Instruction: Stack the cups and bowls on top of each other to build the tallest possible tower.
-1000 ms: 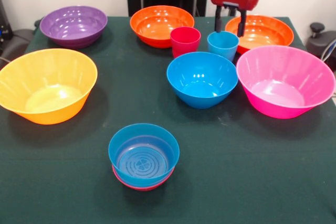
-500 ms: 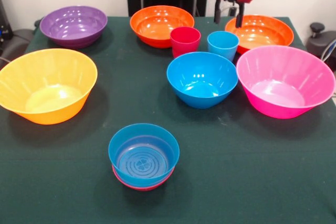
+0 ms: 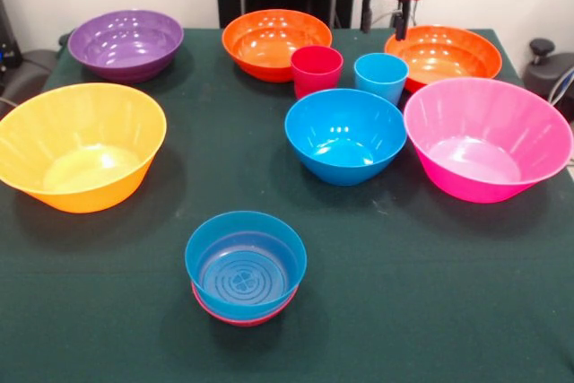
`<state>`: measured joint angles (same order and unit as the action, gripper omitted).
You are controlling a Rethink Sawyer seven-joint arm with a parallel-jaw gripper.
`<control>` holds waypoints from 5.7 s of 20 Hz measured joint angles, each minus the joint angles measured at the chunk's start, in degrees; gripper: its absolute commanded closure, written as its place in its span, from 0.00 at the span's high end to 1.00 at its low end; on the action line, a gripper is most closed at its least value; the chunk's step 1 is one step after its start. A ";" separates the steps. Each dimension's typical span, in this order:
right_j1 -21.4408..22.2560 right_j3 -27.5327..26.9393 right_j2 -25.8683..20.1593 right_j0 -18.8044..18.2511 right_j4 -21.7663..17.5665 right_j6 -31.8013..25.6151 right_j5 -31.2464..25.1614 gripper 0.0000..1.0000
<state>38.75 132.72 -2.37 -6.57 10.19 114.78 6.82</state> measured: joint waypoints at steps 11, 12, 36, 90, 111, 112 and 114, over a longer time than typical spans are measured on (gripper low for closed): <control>-6.45 -0.03 1.45 -3.33 -3.13 0.00 4.13 1.00; -6.59 -0.03 1.46 -3.41 -3.17 0.00 4.20 1.00; -8.67 -0.01 1.48 -5.04 -4.95 0.00 5.32 1.00; 2.16 -14.68 8.86 0.94 -5.11 0.00 -19.86 1.00; 5.08 -25.06 4.88 0.76 -5.26 0.00 -29.79 1.00; 4.94 -25.26 4.53 0.75 -5.28 0.00 -29.79 1.00; 4.72 -25.55 4.05 0.73 -5.28 0.00 -29.79 1.00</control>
<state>43.47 107.16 1.68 -5.84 4.91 114.78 -22.97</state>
